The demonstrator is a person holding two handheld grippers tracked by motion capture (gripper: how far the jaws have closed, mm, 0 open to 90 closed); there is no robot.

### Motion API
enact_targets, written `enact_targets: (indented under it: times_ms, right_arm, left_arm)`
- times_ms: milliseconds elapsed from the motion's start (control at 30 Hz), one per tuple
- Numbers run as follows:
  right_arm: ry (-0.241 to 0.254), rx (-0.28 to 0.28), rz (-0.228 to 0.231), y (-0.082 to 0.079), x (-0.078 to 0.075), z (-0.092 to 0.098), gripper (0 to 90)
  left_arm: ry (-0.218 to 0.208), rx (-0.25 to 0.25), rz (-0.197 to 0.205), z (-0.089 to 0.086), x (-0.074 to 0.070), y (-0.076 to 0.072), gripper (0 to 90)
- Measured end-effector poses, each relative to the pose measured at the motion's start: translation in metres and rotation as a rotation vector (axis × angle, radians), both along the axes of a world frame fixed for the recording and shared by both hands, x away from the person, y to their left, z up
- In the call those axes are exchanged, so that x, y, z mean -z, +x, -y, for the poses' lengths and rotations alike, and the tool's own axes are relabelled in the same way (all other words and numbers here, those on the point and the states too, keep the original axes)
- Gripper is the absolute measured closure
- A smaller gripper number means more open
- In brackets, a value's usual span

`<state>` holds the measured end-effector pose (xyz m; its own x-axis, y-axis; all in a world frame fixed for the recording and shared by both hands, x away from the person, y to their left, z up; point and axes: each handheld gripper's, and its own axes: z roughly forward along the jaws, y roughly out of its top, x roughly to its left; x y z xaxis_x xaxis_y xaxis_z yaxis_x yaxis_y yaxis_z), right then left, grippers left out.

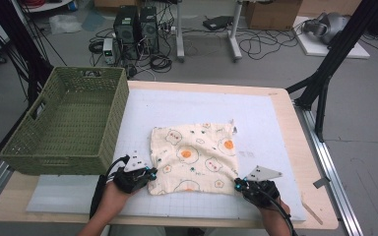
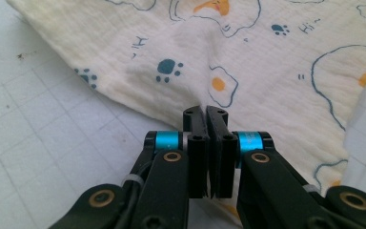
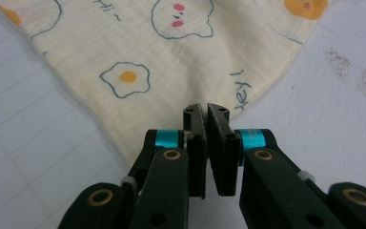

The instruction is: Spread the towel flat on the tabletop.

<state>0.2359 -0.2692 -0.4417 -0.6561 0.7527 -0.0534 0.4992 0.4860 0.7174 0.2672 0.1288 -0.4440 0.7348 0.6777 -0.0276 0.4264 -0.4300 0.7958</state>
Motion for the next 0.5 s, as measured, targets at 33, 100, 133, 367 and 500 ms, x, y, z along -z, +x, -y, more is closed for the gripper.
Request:
enact_targets:
  times_ms: [33,100,133,367,500]
  right_arm:
    - [-0.003,-0.008,0.000,-0.003,-0.001,0.000,86.2]
    - [-0.010,-0.019,0.006,-0.010,-0.002,0.001,86.2]
    - [-0.011,-0.022,0.010,-0.014,-0.002,0.001,86.2]
    - [0.003,-0.044,-0.028,-0.032,-0.002,0.006,86.0]
    - [0.038,-0.008,0.006,-0.031,-0.008,0.008,73.7]
  left_arm:
    - [-0.006,0.004,-0.004,-0.001,-0.001,-0.003,87.0]
    - [-0.002,0.017,-0.014,-0.001,-0.001,-0.007,86.9]
    - [-0.003,0.021,-0.016,-0.001,-0.001,-0.010,86.9]
    - [-0.017,0.067,-0.036,-0.004,-0.004,-0.023,84.7]
    - [-0.084,-0.006,-0.020,-0.012,-0.012,-0.010,59.7]
